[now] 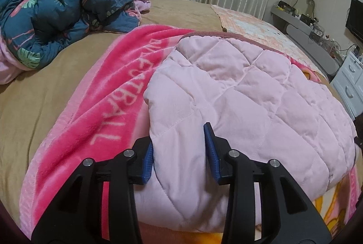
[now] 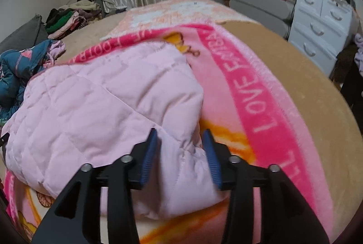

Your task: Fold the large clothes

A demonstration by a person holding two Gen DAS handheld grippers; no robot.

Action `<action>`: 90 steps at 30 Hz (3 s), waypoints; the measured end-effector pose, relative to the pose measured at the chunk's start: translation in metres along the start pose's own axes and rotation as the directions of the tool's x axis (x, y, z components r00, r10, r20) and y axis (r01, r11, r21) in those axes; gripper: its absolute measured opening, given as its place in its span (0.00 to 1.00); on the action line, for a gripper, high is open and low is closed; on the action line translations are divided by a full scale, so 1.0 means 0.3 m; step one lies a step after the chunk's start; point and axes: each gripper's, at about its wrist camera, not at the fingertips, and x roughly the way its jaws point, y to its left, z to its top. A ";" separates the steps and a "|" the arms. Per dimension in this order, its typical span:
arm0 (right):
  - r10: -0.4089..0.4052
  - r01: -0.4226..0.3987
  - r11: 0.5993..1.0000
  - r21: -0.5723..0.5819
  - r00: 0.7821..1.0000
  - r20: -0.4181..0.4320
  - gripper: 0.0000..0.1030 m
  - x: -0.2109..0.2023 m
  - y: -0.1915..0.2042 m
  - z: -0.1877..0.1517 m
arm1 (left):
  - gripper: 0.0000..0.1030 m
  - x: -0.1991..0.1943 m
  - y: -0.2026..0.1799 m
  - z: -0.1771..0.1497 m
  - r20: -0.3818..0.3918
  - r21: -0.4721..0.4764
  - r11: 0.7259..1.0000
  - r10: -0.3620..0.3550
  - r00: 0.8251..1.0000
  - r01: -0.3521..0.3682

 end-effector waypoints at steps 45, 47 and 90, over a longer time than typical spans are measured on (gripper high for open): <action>0.238 -0.243 0.970 0.003 0.953 0.185 0.96 -0.537 0.116 -0.276 | 0.91 -0.503 -0.123 -0.271 0.093 0.061 0.995 -0.087 0.992 0.082; 0.235 -0.242 0.970 0.021 0.956 0.174 0.96 -0.524 0.100 -0.297 | 0.91 -0.492 -0.124 -0.288 0.080 0.060 0.995 -0.080 0.994 0.075; 0.266 -0.210 0.814 0.541 0.964 -0.027 0.96 0.067 -0.041 -0.221 | 0.92 0.079 0.067 -0.190 -0.091 -0.515 0.835 -0.279 0.956 0.194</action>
